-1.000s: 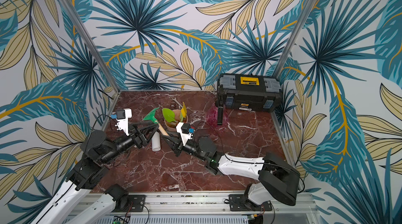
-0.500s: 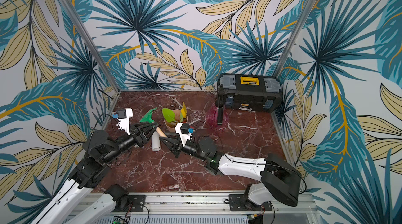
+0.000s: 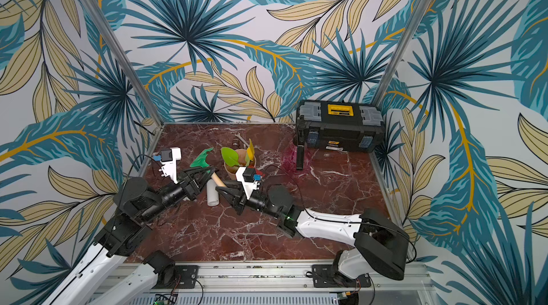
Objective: Organize the gardening tools
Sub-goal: Pick up the gardening tool from the center of the board, then place the gardening tool in the container.
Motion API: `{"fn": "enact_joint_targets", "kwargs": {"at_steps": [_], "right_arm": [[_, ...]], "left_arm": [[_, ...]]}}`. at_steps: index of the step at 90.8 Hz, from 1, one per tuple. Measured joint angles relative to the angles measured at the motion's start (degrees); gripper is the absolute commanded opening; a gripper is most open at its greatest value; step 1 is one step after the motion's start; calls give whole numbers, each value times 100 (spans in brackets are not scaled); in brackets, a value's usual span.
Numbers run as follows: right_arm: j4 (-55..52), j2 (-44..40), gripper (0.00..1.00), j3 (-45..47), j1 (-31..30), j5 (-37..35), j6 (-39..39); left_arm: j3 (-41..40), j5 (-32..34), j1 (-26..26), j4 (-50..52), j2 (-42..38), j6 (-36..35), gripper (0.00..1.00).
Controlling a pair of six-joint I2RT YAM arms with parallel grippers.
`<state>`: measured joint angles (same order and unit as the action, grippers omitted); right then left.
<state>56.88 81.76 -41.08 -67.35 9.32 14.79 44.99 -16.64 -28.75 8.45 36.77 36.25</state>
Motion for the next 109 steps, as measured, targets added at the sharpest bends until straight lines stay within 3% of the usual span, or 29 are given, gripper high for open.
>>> {"fn": "enact_joint_targets", "kwargs": {"at_steps": [8, 22, 35, 52, 77, 109], "right_arm": [[-186, 0, 37, -92, 0, -55, 2], [-688, 0, 72, -323, -15, -363, 22], [-1360, -2, 84, -577, -13, -885, 37], [-2498, -133, 92, -789, -13, -1814, 111], [-3971, -750, 94, -1008, 35, -3147, 286], [-4627, -1716, 93, -584, 138, -3698, 417]], "left_arm": [[0, 61, 0, -2, 0, -87, 0], [-26, 295, 11, -9, 28, -439, 0], [-120, 490, 9, -190, 146, -918, 0], [-339, 658, 9, -817, 522, -1504, 0], [-909, 442, 11, -2179, 1381, -2194, 0], [-1137, -214, 46, -3202, 2291, -3740, 0]]}}
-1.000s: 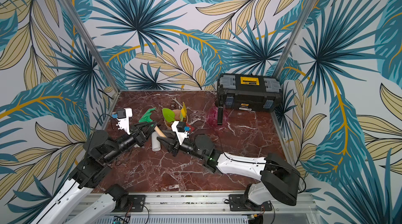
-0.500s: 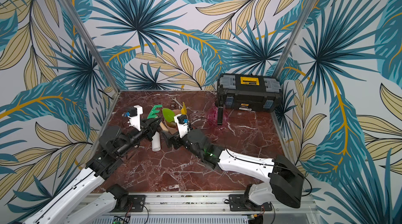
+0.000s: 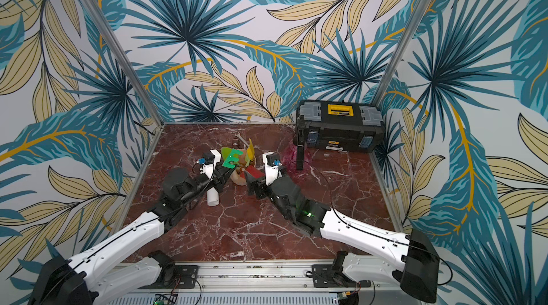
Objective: Organize the gardening tools
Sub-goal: Place the gardening tool in the container.
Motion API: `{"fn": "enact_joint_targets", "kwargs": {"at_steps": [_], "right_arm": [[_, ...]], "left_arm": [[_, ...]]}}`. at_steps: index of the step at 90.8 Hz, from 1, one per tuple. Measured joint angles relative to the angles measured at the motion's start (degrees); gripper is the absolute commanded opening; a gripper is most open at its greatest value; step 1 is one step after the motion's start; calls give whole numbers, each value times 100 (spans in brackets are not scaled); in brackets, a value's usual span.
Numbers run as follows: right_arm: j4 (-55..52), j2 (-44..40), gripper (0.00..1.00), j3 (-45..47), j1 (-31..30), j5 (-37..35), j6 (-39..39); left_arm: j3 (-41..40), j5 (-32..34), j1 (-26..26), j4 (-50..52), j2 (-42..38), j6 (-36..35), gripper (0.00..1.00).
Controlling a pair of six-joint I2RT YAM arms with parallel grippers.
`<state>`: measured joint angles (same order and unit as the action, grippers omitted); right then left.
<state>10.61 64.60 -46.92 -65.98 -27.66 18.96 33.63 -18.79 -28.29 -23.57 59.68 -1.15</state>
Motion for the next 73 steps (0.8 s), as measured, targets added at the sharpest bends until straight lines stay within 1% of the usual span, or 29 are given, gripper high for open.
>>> {"fn": "enact_joint_targets", "kwargs": {"at_steps": [7, 14, 27, 39, 51, 55, 64, 73], "right_arm": [[-26, -120, 92, 136, 0, -22, 59], [-48, -181, 91, 229, 2, -24, 107], [-63, -267, 90, 391, 2, -22, 212], [-63, -358, 88, 483, 9, -17, 315], [-61, -442, 87, 496, 9, 7, 363], [-61, -455, 87, 496, 9, 20, 376], [-61, -455, 86, 496, 11, 42, 400], [-61, -452, 86, 496, 11, 46, 409]], "left_arm": [[0, -258, 140, -122, 116, -225, 0], [0, -608, 387, -339, 291, -385, 0], [0, -1473, 960, -955, 844, -431, 0], [-15, -2319, 1471, -2166, 1617, -22, 0], [-48, -2951, 1834, -3910, 2680, 807, 0], [-42, -3132, 1904, -4301, 3016, 1051, 0], [-39, -3403, 1978, -4769, 3488, 1344, 0], [-96, -3567, 1978, -5049, 3569, 1384, 0]]}}
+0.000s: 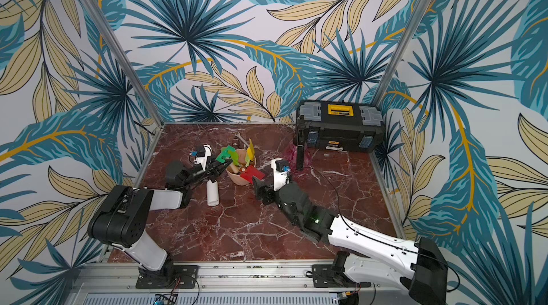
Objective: Organize the gardening tools
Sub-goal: Place the gardening tool in the container.
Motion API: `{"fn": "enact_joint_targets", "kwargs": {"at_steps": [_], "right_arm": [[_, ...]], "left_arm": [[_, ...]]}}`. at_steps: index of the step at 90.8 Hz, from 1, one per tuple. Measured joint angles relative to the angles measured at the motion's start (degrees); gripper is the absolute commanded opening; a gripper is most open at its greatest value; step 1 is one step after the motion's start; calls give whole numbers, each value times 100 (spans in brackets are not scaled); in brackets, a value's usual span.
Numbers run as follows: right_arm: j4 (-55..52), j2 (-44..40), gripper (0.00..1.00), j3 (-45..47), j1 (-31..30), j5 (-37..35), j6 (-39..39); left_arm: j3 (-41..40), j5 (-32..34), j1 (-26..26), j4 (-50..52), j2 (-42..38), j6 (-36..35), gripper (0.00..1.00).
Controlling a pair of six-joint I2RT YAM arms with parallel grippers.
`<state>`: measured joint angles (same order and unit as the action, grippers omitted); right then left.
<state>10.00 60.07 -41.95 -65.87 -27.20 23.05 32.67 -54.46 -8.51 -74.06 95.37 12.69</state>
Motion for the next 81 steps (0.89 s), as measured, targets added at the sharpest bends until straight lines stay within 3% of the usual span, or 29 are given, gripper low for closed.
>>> {"fn": "enact_joint_targets", "kwargs": {"at_steps": [21, 43, 67, 81], "right_arm": [[2, 81, 86, 0, 0, 7, 15], [-7, 201, 86, -17, 0, 48, 17], [-17, 229, 87, -26, 0, 66, 37], [-55, 229, 87, -26, 0, 66, 37]], "left_arm": [[-92, -229, 11, -269, -35, -136, 0], [-92, -234, 11, 481, -170, -863, 3], [-59, -243, 11, 719, -162, -1078, 14], [-22, -289, 11, 748, -81, -1056, 26]]}}
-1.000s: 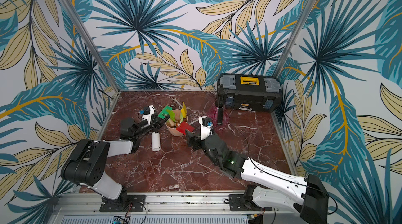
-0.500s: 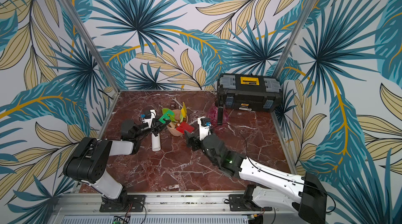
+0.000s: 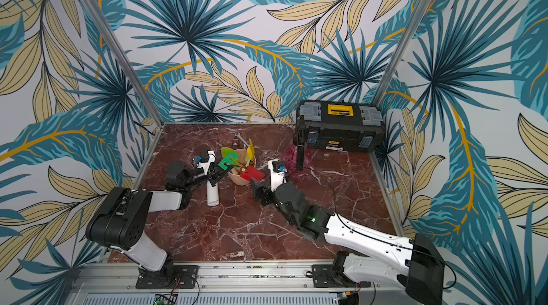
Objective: Organize the gardening tools
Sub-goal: Place the gardening tool in the container.
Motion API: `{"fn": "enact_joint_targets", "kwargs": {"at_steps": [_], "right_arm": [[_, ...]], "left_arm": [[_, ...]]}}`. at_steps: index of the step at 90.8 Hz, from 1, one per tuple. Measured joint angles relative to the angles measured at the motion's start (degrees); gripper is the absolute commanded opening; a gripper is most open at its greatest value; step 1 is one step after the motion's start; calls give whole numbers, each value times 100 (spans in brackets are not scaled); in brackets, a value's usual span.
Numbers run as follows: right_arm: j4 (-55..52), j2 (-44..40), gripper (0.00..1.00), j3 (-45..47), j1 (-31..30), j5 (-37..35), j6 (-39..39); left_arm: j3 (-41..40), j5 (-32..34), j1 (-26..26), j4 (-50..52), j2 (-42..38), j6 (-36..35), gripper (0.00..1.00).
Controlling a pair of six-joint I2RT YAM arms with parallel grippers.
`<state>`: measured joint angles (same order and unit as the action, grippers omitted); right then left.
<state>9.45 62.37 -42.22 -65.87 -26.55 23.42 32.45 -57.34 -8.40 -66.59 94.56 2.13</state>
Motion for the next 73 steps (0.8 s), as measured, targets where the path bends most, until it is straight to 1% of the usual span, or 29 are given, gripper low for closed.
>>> {"fn": "enact_joint_targets", "kwargs": {"at_steps": [12, 18, 52, 73], "right_arm": [[-31, 0, 86, 0, 0, -2, 0], [-35, 0, 86, 0, 0, -2, 0], [-39, -7, 87, 0, 0, -2, -2], [-295, -4, 88, -7, 7, 2, 87]], "left_arm": [[11, -55, 0, -35, 127, 120, 37], [13, -76, 0, -66, 199, 166, 41], [17, -101, 0, -164, 289, 284, 43], [17, -96, 0, -153, 232, 431, 54]]}}
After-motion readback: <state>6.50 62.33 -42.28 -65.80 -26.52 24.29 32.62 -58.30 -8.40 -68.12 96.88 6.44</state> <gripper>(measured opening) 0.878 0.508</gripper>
